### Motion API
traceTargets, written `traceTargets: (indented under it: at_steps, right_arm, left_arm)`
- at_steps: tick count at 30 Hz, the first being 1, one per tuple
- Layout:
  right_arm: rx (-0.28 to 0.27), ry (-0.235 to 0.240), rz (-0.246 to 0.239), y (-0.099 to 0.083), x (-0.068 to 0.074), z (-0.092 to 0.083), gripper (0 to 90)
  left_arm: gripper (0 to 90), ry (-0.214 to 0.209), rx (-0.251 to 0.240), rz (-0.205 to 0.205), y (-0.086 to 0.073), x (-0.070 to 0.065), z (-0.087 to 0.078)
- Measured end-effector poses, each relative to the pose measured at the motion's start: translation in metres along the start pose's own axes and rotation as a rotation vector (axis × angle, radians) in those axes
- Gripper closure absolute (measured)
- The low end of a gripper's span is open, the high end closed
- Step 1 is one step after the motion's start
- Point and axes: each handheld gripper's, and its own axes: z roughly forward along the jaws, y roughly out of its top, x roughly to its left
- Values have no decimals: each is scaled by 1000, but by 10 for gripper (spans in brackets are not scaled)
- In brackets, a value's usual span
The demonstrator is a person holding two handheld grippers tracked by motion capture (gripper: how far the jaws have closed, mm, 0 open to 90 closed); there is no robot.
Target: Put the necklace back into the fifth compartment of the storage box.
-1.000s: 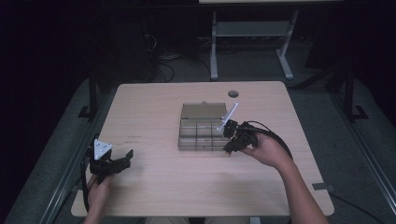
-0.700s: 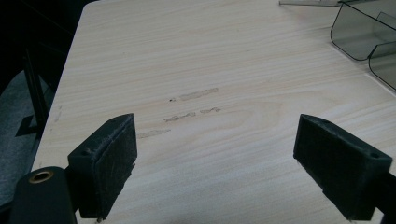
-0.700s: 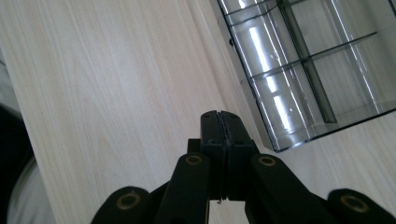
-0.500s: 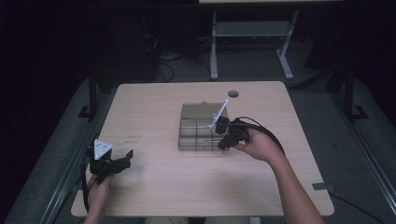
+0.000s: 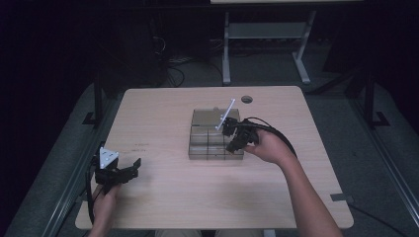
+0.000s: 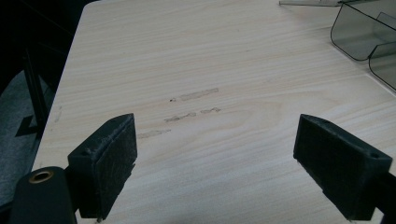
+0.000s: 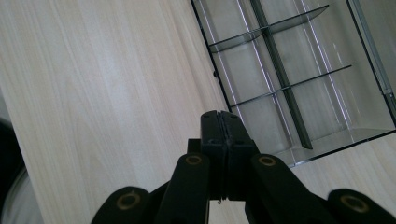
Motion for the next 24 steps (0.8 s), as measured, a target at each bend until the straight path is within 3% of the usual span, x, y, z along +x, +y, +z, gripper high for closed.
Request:
traceTargets:
  at_steps: [24]
  right_arm:
    - [15,12,9,34,-17,19,888]
  left_arm:
    - [131,-3,-3,-2,0,0,0]
